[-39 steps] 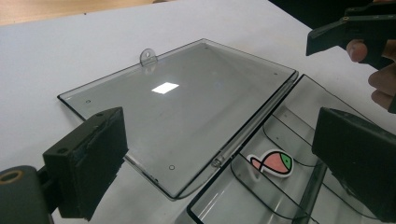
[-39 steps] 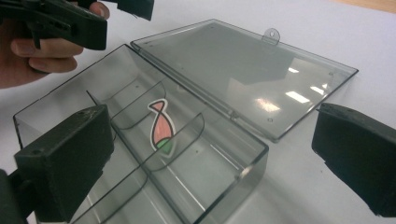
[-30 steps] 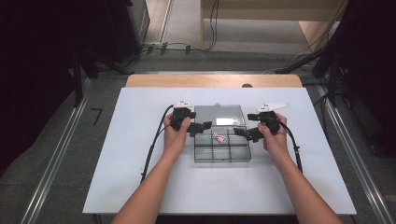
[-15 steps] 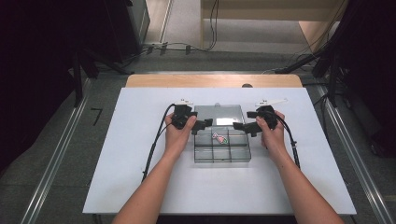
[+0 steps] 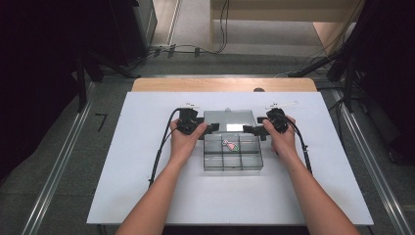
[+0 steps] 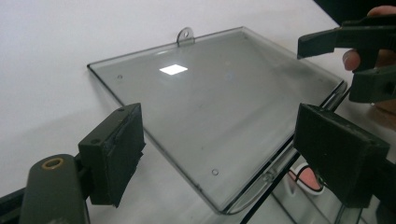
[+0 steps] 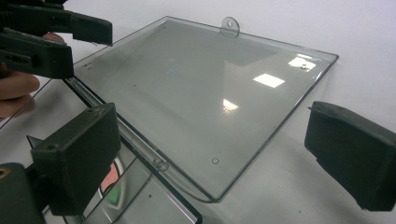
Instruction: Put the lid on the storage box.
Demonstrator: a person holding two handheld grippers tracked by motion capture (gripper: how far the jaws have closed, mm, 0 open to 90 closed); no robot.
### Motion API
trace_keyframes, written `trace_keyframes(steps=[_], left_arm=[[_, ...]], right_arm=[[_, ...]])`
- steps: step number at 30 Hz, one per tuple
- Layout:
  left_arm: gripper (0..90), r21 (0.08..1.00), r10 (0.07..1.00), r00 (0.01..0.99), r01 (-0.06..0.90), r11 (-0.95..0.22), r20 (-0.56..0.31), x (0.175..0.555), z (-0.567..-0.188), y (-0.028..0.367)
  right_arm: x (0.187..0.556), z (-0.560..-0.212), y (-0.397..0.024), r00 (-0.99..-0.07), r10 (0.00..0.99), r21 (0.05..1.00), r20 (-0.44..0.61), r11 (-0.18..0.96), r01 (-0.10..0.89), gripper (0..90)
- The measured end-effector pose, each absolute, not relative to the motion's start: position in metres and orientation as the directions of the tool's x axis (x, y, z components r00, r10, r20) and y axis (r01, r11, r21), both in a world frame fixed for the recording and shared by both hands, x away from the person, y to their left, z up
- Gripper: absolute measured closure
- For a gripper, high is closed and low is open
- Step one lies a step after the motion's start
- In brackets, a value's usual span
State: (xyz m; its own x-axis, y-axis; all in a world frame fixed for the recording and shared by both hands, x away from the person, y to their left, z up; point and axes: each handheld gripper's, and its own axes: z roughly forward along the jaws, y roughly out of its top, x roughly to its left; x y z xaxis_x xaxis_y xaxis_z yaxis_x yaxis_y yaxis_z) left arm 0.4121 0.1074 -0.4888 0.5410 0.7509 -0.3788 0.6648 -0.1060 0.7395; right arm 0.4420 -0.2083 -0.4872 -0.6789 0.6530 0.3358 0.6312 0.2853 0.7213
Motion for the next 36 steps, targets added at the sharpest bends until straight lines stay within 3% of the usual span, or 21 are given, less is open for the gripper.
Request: trace_keyframes(steps=[11,19,29,36], left_arm=[[15.4,0.711,0.757,0.509,0.698,-0.084,-0.41,0.415,-0.495,0.105],[16.1,0.707,0.764,0.5,0.703,-0.082,-0.408,0.415,-0.495,0.105],[31.5,0.705,0.794,0.463,0.706,-0.061,-0.395,0.416,-0.492,0.107],[36.7,0.71,0.789,0.463,0.702,-0.05,-0.403,0.415,-0.489,0.111]], right_arm=[[0.449,-0.495,-0.201,-0.631,0.675,0.692,0.382,0.244,0.68,6.0],[0.45,-0.501,-0.2,-0.585,0.692,0.657,0.423,0.21,0.724,14.0],[0.451,-0.499,-0.206,-0.586,0.672,0.654,0.453,0.196,0.73,25.3],[0.449,-0.497,-0.21,-0.595,0.674,0.679,0.438,0.187,0.71,33.7]])
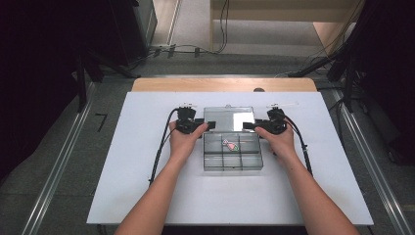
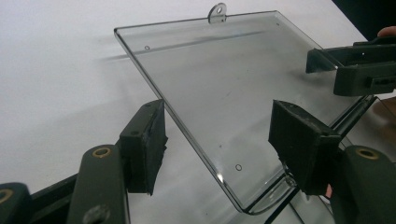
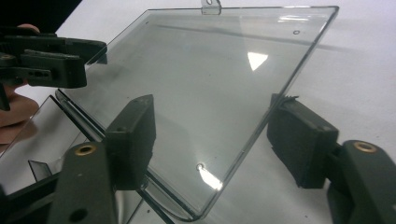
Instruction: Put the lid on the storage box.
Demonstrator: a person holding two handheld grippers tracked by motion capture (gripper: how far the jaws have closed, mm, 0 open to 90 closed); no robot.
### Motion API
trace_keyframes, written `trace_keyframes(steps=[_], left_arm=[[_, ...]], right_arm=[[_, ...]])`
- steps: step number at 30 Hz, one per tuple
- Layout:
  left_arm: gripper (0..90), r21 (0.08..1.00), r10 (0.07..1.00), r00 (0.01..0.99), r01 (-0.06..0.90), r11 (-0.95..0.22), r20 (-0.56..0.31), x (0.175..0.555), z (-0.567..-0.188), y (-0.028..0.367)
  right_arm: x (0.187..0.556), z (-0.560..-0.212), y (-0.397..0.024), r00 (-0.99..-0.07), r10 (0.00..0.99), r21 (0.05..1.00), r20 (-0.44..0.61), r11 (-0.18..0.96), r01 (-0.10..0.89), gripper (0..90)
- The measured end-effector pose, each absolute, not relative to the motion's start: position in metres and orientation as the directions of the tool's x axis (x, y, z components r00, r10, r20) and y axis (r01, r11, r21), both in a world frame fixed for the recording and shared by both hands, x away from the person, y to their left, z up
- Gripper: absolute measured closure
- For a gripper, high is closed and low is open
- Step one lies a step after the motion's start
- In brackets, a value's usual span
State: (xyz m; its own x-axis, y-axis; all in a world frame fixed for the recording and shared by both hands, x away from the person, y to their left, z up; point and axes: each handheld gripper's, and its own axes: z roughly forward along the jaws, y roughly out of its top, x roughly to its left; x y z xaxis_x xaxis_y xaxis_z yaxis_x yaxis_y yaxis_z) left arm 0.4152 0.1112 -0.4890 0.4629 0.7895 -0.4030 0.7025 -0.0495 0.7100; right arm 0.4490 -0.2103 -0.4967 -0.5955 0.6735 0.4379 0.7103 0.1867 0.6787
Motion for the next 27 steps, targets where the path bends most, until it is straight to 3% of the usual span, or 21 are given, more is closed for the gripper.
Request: trace_keyframes(steps=[7,14,19,22,27], left_arm=[[43.0,0.718,0.761,0.501,0.693,-0.067,-0.412,0.413,-0.488,0.108],[55.2,0.757,0.76,0.522,0.651,-0.061,-0.388,0.409,-0.481,0.111],[62.7,0.784,0.741,0.558,0.617,-0.069,-0.374,0.405,-0.475,0.114],[68.1,0.798,0.72,0.587,0.598,-0.076,-0.371,0.403,-0.474,0.118],[68.8,0.805,0.709,0.612,0.584,-0.106,-0.351,0.402,-0.471,0.12]], right_arm=[[0.444,-0.492,-0.215,-0.62,0.66,0.724,0.423,0.165,0.67,47.7],[0.439,-0.487,-0.224,-0.647,0.635,0.766,0.421,0.133,0.629,61.5],[0.432,-0.478,-0.227,-0.689,0.629,0.805,0.359,0.165,0.57,69.2],[0.428,-0.476,-0.23,-0.705,0.626,0.826,0.334,0.165,0.538,73.0],[0.423,-0.477,-0.231,-0.716,0.623,0.846,0.315,0.158,0.51,74.3]])
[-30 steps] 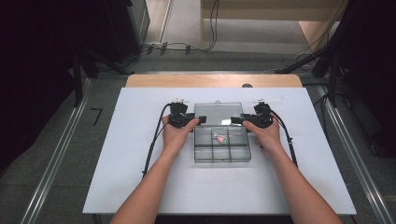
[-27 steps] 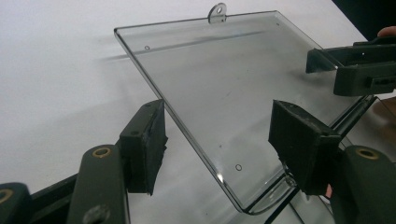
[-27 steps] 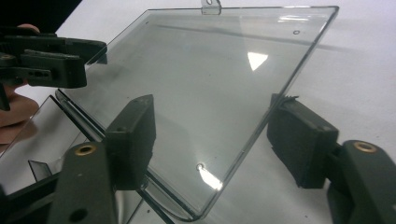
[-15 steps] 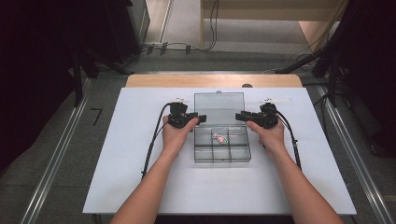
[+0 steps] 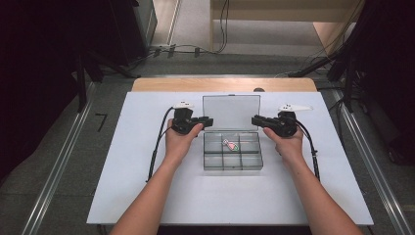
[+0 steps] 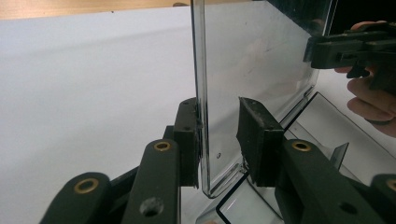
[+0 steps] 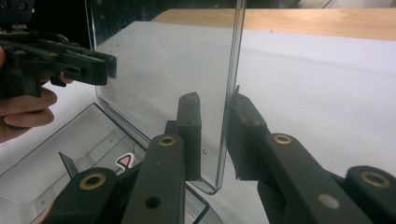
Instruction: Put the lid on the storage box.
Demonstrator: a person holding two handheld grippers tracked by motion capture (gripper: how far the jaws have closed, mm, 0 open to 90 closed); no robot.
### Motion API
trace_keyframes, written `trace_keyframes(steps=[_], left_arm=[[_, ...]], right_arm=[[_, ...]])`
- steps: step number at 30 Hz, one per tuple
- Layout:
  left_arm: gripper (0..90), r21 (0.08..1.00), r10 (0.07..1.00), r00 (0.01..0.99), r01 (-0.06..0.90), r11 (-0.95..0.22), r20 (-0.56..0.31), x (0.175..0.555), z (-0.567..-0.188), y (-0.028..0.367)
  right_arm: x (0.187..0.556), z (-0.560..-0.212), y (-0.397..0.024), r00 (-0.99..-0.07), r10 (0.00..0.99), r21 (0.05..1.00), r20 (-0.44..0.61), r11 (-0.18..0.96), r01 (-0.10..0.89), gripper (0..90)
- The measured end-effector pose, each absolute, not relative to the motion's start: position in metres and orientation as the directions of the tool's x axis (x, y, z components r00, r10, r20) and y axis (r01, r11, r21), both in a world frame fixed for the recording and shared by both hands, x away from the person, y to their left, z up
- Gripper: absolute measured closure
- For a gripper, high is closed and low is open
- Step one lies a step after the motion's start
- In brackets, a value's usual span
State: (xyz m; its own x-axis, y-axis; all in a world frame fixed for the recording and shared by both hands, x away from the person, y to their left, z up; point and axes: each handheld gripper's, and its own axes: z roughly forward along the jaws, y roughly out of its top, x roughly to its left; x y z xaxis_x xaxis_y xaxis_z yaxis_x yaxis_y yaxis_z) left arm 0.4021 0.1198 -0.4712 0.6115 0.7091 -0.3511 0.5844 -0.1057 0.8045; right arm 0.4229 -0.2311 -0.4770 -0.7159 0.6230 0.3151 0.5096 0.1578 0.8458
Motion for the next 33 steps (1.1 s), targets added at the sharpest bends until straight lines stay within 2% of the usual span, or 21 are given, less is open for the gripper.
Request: trace_keyframes(steps=[2,5,7,11,15,19,29,33], left_arm=[[64.8,0.808,0.707,0.621,0.577,-0.12,-0.338,0.404,-0.469,0.119],[52.8,0.818,0.715,0.617,0.564,-0.112,-0.328,0.408,-0.46,0.118],[49.8,0.826,0.721,0.611,0.556,-0.097,-0.327,0.411,-0.453,0.118],[50.8,0.839,0.729,0.607,0.537,-0.082,-0.317,0.415,-0.44,0.116],[59.6,0.844,0.721,0.621,0.527,-0.096,-0.306,0.415,-0.436,0.111],[59.0,0.841,0.714,0.628,0.531,-0.101,-0.311,0.414,-0.439,0.109],[59.2,0.855,0.699,0.644,0.511,-0.089,-0.311,0.408,-0.439,0.11],[59.1,0.861,0.693,0.654,0.501,-0.093,-0.305,0.405,-0.438,0.11]], right_arm=[[0.422,-0.478,-0.231,-0.72,0.623,0.853,0.307,0.155,0.498,74.4],[0.419,-0.478,-0.231,-0.724,0.628,0.864,0.284,0.16,0.477,74.3],[0.418,-0.478,-0.23,-0.728,0.629,0.868,0.275,0.164,0.47,74.3],[0.418,-0.476,-0.23,-0.729,0.632,0.869,0.262,0.173,0.463,74.3],[0.417,-0.476,-0.23,-0.735,0.63,0.872,0.251,0.182,0.454,74.3],[0.416,-0.475,-0.23,-0.73,0.636,0.868,0.249,0.187,0.459,73.2],[0.419,-0.459,-0.228,-0.729,0.624,0.866,0.282,0.162,0.474,45.8],[0.42,-0.447,-0.225,-0.734,0.626,0.873,0.264,0.169,0.458,42.5]])
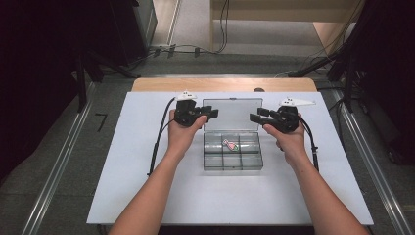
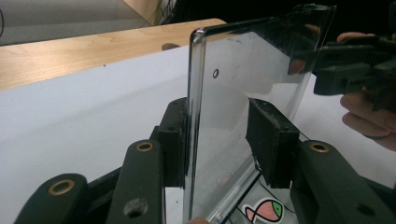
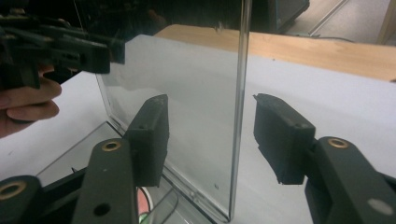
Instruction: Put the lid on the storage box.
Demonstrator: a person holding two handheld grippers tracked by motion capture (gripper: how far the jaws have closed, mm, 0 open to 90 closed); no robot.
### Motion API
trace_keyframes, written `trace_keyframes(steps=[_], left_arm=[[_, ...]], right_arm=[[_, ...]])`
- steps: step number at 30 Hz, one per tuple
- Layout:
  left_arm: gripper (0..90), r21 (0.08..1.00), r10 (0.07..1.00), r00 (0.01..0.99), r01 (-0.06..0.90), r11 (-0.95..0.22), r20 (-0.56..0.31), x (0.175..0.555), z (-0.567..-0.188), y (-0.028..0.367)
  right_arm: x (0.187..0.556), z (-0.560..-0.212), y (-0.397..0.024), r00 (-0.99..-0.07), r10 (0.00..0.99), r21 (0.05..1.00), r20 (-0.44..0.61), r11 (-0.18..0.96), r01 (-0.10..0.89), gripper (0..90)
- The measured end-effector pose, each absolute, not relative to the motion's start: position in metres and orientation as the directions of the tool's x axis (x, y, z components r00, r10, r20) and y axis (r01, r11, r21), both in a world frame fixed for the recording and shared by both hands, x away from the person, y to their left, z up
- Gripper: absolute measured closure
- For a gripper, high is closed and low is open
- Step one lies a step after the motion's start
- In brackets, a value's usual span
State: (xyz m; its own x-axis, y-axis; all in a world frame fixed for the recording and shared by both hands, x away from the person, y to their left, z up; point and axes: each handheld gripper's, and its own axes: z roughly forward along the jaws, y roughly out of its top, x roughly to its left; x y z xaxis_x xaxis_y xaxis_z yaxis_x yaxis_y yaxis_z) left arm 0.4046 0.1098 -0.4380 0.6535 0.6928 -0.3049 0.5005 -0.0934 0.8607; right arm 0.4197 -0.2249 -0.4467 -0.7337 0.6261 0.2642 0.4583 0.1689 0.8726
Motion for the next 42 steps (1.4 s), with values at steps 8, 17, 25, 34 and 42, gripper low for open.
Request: trace_keyframes(steps=[8,17,25,34,42], left_arm=[[59.1,0.868,0.677,0.667,0.489,-0.084,-0.31,0.398,-0.439,0.112],[58.5,0.875,0.665,0.681,0.477,-0.086,-0.306,0.392,-0.439,0.112],[56.1,0.878,0.66,0.687,0.47,-0.086,-0.303,0.385,-0.439,0.114],[45.7,0.885,0.685,0.68,0.452,-0.108,-0.263,0.368,-0.442,0.123],[49.7,0.893,0.707,0.663,0.438,-0.101,-0.246,0.353,-0.446,0.139]], right_arm=[[0.417,-0.43,-0.221,-0.745,0.613,0.891,0.264,0.141,0.431,42.5],[0.41,-0.425,-0.218,-0.757,0.609,0.895,0.238,0.165,0.415,51.9],[0.403,-0.427,-0.22,-0.756,0.612,0.902,0.231,0.156,0.402,57.9],[0.395,-0.426,-0.219,-0.76,0.618,0.906,0.201,0.177,0.384,58.1],[0.388,-0.426,-0.22,-0.763,0.616,0.91,0.194,0.179,0.375,57.4]])
